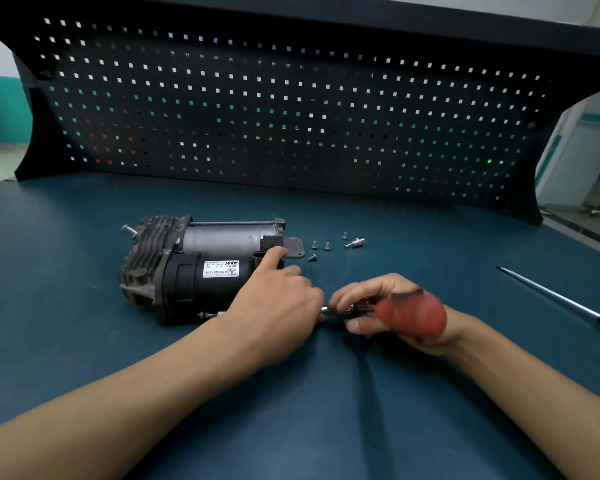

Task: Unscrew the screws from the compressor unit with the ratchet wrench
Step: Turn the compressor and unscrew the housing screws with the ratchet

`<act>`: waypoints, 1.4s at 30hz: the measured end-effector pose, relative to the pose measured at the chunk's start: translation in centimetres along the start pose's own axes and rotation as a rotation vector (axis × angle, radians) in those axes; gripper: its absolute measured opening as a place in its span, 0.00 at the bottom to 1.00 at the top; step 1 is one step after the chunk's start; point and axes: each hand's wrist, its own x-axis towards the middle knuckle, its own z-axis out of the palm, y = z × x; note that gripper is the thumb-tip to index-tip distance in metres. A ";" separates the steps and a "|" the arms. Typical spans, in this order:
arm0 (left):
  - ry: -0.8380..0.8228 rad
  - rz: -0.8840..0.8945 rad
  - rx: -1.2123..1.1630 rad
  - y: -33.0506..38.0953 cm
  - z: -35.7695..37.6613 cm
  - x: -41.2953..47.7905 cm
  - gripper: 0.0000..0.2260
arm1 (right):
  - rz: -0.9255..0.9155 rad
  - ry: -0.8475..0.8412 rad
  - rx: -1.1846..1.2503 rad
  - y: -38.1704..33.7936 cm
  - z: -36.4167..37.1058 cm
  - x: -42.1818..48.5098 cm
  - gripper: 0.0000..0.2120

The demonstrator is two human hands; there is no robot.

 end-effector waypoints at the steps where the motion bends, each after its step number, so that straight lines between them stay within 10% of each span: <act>1: 0.000 -0.008 0.003 0.1 0.0 0.0 0.09 | 0.002 -0.003 -0.030 -0.1 0.0 0.1 0.17; 42: -0.022 -0.068 -0.062 0.2 -0.8 0.1 0.11 | 0.296 0.025 0.268 0.0 -0.8 1.1 0.17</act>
